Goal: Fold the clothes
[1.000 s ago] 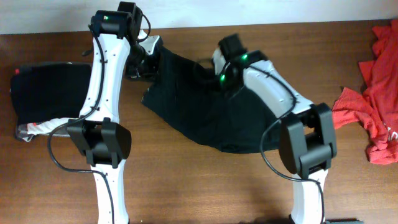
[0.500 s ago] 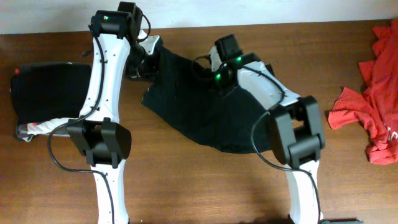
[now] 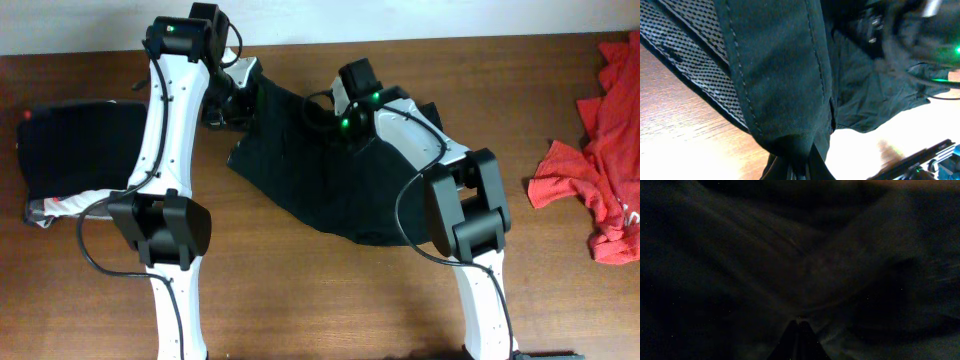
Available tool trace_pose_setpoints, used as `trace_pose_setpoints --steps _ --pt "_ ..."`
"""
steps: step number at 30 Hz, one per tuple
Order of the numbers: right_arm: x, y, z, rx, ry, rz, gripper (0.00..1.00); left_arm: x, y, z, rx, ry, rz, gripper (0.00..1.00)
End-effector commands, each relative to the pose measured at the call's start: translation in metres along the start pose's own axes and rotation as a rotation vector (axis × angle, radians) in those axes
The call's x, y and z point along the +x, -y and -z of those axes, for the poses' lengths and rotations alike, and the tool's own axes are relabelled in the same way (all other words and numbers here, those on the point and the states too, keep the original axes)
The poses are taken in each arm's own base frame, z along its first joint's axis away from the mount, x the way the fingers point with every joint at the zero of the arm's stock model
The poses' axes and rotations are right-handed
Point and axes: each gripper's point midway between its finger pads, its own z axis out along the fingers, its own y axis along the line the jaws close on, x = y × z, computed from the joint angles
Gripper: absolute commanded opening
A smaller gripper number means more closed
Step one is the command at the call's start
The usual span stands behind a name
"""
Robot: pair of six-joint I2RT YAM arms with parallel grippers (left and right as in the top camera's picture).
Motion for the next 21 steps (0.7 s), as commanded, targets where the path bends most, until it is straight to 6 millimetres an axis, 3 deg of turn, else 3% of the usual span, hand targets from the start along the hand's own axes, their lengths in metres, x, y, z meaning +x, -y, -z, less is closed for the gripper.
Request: trace_pose_setpoints --steps 1,8,15,21 --pt "-0.032 -0.023 0.043 -0.029 0.105 0.044 0.04 -0.004 0.007 0.014 0.021 0.043 -0.016 0.01" --pt "-0.034 -0.001 0.033 0.095 0.130 0.038 0.04 -0.004 0.007 0.014 0.021 0.043 -0.016 0.01" --pt "-0.038 0.014 0.009 0.127 0.148 0.043 0.04 -0.004 0.007 0.014 0.022 0.043 -0.017 0.01" --pt "-0.053 0.012 0.008 0.119 0.210 0.060 0.04 -0.004 0.007 0.014 0.021 0.043 -0.017 0.01"
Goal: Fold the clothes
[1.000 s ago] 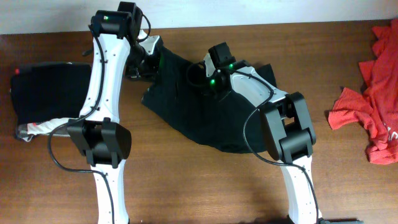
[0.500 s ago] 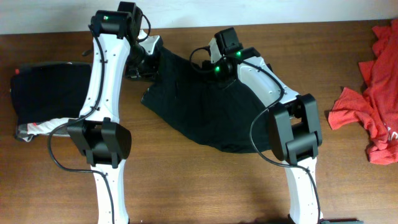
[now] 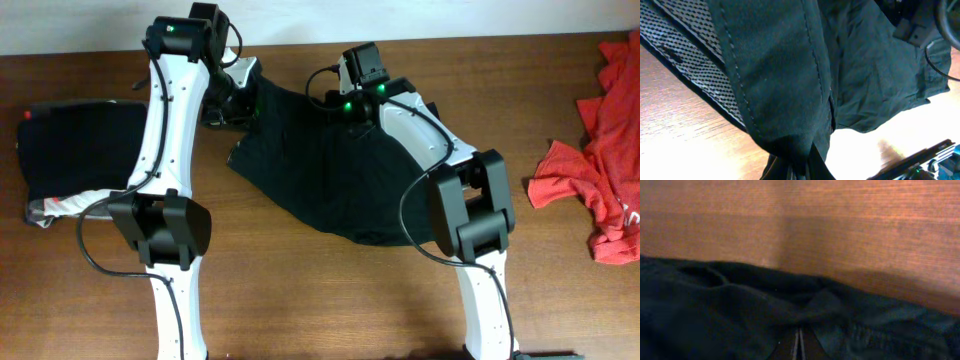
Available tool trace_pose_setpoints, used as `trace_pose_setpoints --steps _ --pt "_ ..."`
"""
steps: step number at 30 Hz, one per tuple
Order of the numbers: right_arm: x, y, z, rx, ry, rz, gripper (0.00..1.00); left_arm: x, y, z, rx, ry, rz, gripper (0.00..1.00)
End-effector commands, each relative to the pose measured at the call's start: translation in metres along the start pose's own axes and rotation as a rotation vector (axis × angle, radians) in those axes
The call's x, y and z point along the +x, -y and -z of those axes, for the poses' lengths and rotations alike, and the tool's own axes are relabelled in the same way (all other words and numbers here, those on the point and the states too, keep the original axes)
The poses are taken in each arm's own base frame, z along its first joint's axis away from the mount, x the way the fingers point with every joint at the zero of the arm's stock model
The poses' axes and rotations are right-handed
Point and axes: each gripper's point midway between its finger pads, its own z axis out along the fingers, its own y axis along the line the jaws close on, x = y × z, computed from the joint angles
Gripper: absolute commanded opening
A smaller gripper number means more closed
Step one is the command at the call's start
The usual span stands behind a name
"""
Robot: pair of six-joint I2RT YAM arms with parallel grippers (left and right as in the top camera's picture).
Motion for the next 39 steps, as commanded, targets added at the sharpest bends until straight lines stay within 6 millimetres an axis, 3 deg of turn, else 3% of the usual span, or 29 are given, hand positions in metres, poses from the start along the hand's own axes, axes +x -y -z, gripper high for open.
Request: trace_pose_setpoints --steps 1,5,14,18,21,23,27,30,32,37,39 --pt "0.001 0.002 -0.009 0.020 0.005 0.010 0.04 -0.004 0.007 0.014 0.021 0.043 -0.017 0.01" --pt "0.006 0.004 -0.015 0.023 -0.009 0.008 0.04 -0.004 0.007 0.014 0.022 0.043 -0.017 0.01" --pt "0.030 -0.002 -0.049 0.016 -0.049 0.032 0.08 -0.003 0.009 0.013 0.022 0.041 -0.021 0.01" --pt "0.023 -0.004 -0.044 0.013 -0.035 0.032 0.09 -0.003 0.010 0.013 0.022 0.041 -0.023 0.01" --pt "0.002 0.000 -0.020 0.015 0.002 0.018 0.11 -0.003 0.007 0.013 0.007 0.041 -0.023 0.01" --pt "-0.015 0.003 0.005 0.018 0.021 0.008 0.11 -0.004 0.004 0.013 -0.012 0.042 -0.022 0.01" --pt "-0.028 0.026 0.076 0.079 -0.019 -0.037 0.10 -0.006 0.005 0.018 -0.015 0.061 -0.028 0.01" --pt "-0.013 0.051 0.121 0.135 -0.108 -0.107 0.04 -0.008 0.001 0.029 -0.061 0.095 -0.039 0.01" --pt "0.000 0.068 0.139 0.164 -0.163 -0.161 0.04 -0.009 0.004 0.037 -0.063 0.120 -0.047 0.01" --pt "0.046 0.103 0.162 0.226 -0.347 -0.293 0.04 -0.010 0.023 0.056 -0.058 0.181 -0.091 0.01" --pt "0.059 0.104 0.164 0.223 -0.398 -0.305 0.04 -0.008 0.033 0.056 -0.054 0.183 -0.111 0.01"
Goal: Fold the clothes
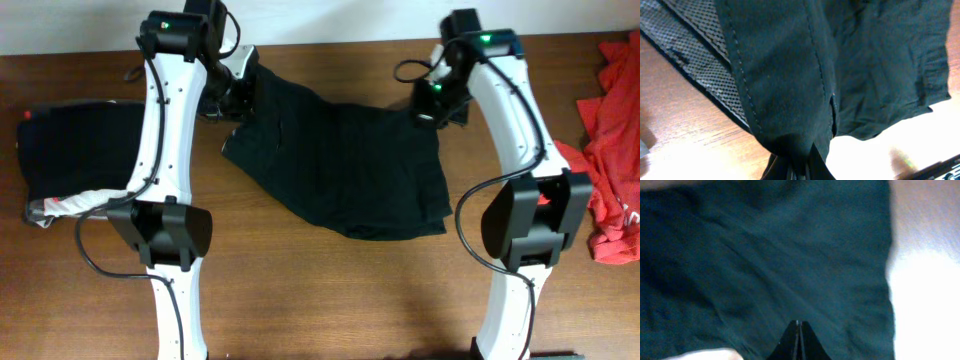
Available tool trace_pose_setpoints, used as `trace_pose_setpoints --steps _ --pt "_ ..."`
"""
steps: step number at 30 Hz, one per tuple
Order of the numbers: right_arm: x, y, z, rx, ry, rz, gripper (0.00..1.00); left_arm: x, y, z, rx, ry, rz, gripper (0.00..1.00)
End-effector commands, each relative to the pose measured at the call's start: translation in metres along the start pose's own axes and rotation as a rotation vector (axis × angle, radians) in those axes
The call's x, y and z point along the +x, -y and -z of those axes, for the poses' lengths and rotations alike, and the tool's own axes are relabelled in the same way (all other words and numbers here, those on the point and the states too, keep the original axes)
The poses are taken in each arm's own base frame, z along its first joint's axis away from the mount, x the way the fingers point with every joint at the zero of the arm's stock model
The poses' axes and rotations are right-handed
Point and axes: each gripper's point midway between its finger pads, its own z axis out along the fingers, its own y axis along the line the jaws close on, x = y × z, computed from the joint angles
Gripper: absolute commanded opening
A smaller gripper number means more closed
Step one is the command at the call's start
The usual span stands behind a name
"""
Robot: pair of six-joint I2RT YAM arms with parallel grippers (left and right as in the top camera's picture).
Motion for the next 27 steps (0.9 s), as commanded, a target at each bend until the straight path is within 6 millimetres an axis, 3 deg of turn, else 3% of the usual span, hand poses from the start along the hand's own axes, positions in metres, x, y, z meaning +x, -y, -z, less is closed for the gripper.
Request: trace_pose_setpoints --steps 1,9,17,23,27 --pt "0.017 0.002 -0.014 0.006 -0.080 0.028 0.04 -0.001 0.030 0.034 0.007 0.091 -0.072 0.01" --pt "0.042 0.009 -0.039 0.031 -0.177 0.025 0.04 0.005 0.076 0.021 0.025 0.078 -0.137 0.01" --pt "0.046 0.070 -0.053 0.212 -0.195 -0.026 0.04 0.002 0.101 0.015 0.013 0.107 -0.141 0.01" --pt "0.046 0.102 -0.059 0.210 -0.200 -0.095 0.04 -0.003 0.125 0.013 0.040 0.148 -0.169 0.01" --pt "0.056 0.120 -0.073 0.211 -0.223 -0.119 0.04 -0.006 0.145 0.011 0.061 0.178 -0.189 0.01"
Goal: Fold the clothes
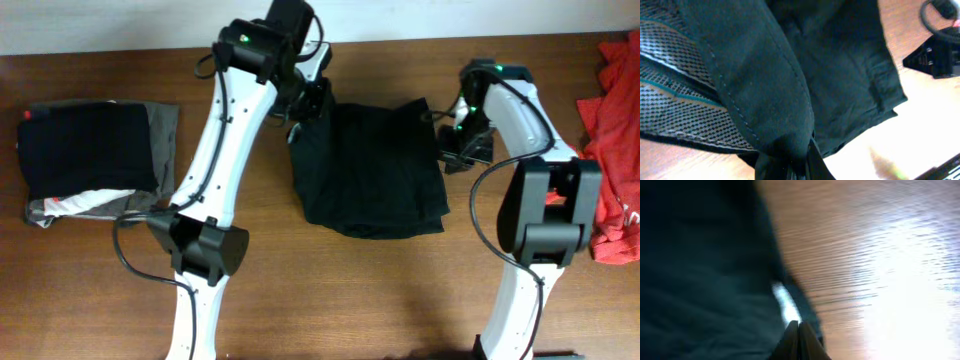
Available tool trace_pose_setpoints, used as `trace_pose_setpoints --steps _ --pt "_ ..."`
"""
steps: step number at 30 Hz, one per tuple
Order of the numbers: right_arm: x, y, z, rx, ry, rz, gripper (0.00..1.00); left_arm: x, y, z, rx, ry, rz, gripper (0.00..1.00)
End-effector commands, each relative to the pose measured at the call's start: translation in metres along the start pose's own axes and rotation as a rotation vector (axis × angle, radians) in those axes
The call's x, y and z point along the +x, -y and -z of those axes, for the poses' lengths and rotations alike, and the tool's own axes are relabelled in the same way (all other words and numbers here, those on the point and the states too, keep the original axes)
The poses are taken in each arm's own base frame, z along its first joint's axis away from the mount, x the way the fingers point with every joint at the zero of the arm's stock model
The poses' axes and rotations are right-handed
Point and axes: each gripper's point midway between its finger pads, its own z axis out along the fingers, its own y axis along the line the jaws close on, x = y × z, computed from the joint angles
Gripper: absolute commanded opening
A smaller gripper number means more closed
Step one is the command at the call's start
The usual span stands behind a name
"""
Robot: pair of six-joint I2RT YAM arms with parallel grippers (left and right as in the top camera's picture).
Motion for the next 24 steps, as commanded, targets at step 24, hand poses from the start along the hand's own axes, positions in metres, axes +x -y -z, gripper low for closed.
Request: trace_pose_setpoints --steps 24 --pt "0.029 0.056 -0.049 0.023 -0.120 -0.079 0.04 0.007 0.110 -0.035 0.095 0.056 -0.196 0.06"
